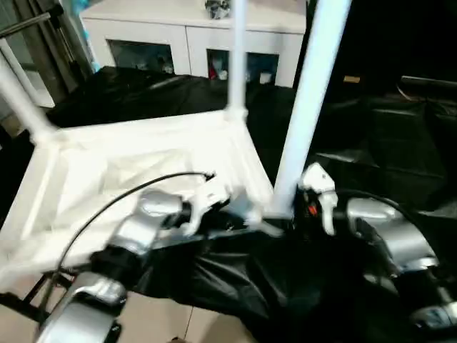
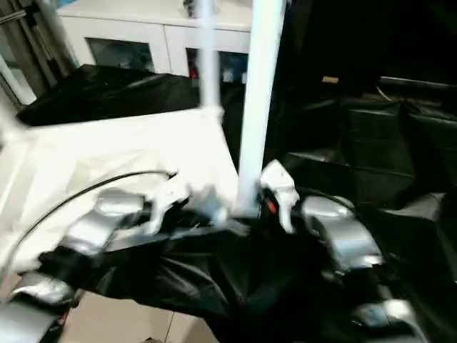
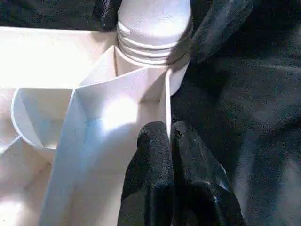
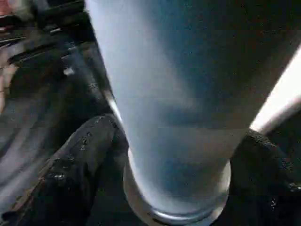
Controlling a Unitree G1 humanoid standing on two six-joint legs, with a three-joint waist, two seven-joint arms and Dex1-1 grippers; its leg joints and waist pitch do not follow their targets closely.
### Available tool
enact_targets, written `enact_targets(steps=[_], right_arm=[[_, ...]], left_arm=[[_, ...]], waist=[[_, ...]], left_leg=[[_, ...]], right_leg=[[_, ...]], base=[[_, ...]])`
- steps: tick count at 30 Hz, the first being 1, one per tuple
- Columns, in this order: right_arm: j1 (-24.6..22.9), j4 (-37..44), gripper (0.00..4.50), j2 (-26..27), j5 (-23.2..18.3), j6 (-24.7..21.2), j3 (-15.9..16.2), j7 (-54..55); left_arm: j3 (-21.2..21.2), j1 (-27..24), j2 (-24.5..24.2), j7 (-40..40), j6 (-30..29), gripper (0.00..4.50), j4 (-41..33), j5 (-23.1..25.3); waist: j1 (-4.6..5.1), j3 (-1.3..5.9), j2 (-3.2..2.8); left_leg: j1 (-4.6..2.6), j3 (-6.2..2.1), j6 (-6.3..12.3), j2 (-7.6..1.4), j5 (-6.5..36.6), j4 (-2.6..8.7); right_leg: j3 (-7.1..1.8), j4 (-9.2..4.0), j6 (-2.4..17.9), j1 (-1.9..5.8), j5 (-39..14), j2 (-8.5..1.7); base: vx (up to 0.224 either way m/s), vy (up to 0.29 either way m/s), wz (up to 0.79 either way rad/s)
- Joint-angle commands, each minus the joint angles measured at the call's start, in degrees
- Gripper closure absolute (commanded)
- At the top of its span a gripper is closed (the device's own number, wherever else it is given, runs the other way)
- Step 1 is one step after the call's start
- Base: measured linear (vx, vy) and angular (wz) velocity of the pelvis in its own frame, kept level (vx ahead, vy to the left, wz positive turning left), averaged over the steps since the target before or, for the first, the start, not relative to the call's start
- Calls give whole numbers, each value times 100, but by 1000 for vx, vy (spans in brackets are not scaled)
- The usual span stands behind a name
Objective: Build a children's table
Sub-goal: Rotate leg to tighten
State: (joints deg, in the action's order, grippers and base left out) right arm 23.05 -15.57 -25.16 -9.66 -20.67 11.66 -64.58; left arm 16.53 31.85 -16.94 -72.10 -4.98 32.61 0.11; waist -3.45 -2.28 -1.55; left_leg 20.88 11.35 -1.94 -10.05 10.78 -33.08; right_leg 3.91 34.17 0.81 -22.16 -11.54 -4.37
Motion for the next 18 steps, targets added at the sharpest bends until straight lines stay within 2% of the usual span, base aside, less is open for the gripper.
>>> enact_targets(steps=[1, 5, 6, 10, 11, 14, 18], right_arm=[[-67, 215, 82, 40, -137, -62, 366, -389], [-102, 357, 104, -68, -210, -173, 447, -568], [-109, 376, 131, -75, -210, -178, 455, -588], [-126, 417, 150, -88, -205, -196, 484, -626], [-141, 437, 173, -86, -200, -204, 501, -639], [-174, 477, 183, -65, -191, -227, 508, -645], [-236, 524, 188, 6, -228, -259, 479, -560]], left_arm=[[148, -24, 73, -187, 28, 450, -201, -106], [176, -80, -86, -460, -26, 450, -340, -204], [179, -81, -105, -489, -2, 450, -334, -207], [191, -88, -150, -580, 3, 450, -346, -227], [199, -97, -171, -621, -16, 450, -365, -240], [194, -107, -164, -615, -25, 450, -367, -236], [145, -106, -85, -488, -18, 450, -332, -227]], waist=[[-10, 295, 55], [-18, 296, 55], [-11, 298, 60], [-21, 315, 60], [-24, 318, 64], [-25, 321, 65], [-31, 320, 60]], left_leg=[[-63, -148, 464, -395, 1012, 341], [-75, -151, 345, -397, 1039, 352], [-67, -143, 360, -386, 1011, 346], [-57, -141, 391, -377, 856, 327], [-56, -139, 400, -375, 831, 321], [-51, -139, 445, -374, 759, 315], [-55, -142, 425, -376, 804, 317]], right_leg=[[-289, -372, 1437, 250, -793, -452], [-297, -375, 1414, 240, -915, -450], [-300, -369, 1411, 240, -849, -441], [-298, -343, 1447, 249, -627, -448], [-299, -341, 1454, 251, -584, -450], [-293, -328, 1476, 256, -471, -447], [-291, -339, 1459, 256, -580, -450]], base=[[0, 0, 0], [0, 0, 0], [0, 0, 0], [0, 0, 0], [0, 0, 0], [0, 0, 0], [0, 0, 0]])
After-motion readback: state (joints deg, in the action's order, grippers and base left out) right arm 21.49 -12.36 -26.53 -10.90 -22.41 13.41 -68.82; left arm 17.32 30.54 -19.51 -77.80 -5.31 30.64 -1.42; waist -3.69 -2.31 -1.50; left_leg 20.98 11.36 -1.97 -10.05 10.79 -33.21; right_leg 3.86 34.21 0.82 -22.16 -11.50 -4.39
